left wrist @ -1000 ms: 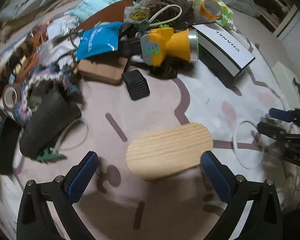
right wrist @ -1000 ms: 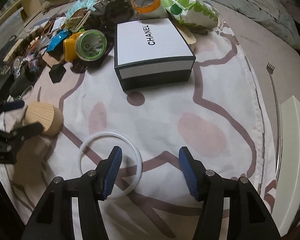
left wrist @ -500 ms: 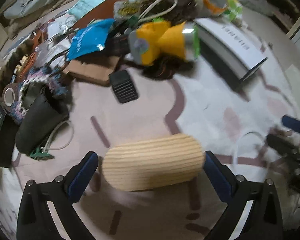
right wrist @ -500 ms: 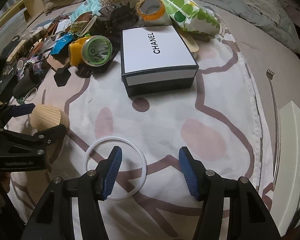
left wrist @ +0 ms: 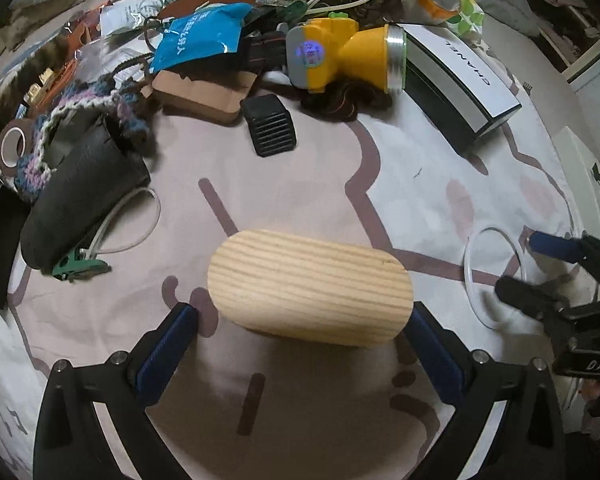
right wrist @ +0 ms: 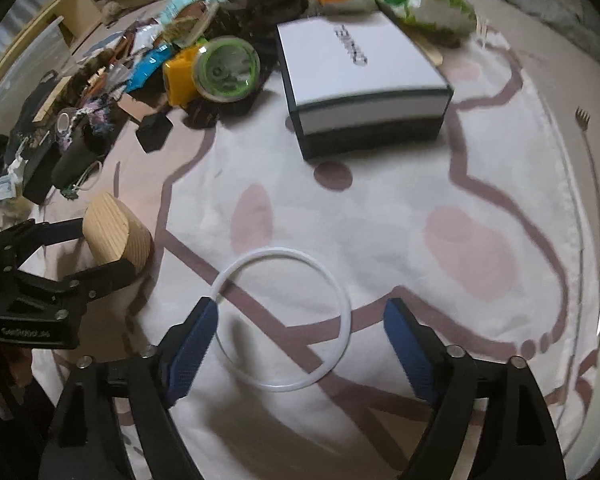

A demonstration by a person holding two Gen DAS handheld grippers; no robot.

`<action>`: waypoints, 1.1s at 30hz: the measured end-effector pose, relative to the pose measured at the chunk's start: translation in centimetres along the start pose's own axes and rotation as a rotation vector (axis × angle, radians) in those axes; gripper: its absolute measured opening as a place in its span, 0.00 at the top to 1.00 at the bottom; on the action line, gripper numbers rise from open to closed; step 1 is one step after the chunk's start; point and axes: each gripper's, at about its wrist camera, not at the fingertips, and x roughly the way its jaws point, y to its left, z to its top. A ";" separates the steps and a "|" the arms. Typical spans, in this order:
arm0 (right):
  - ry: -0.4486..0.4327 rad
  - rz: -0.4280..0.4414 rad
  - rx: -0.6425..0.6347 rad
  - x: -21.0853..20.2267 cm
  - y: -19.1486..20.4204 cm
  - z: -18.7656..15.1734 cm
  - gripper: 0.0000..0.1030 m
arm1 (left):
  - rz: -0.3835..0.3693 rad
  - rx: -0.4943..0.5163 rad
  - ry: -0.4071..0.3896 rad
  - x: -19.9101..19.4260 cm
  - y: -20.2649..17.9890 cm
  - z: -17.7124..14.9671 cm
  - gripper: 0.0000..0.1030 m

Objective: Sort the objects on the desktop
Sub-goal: 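Close the left tool on the wooden lid while the right tool grips the white ring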

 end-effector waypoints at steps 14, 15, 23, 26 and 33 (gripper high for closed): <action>0.045 -0.108 -0.149 1.9 3.4 -0.8 0.03 | 0.009 0.066 -0.018 0.3 0.2 -2.1 0.00; 0.042 -0.111 -0.152 1.8 3.5 -0.8 0.04 | 0.018 0.087 -0.019 0.3 0.1 -2.4 0.00; 0.018 -0.147 -0.166 0.9 3.5 -1.1 0.18 | 0.068 0.168 -0.028 0.6 0.4 -4.6 0.00; 0.004 -0.153 -0.164 0.3 3.5 -1.2 0.18 | 0.063 0.149 -0.024 0.5 0.9 -5.2 0.00; -0.047 -0.158 -0.134 -1.7 3.0 -1.5 0.18 | 0.043 0.137 -0.023 -0.5 2.0 -7.5 0.07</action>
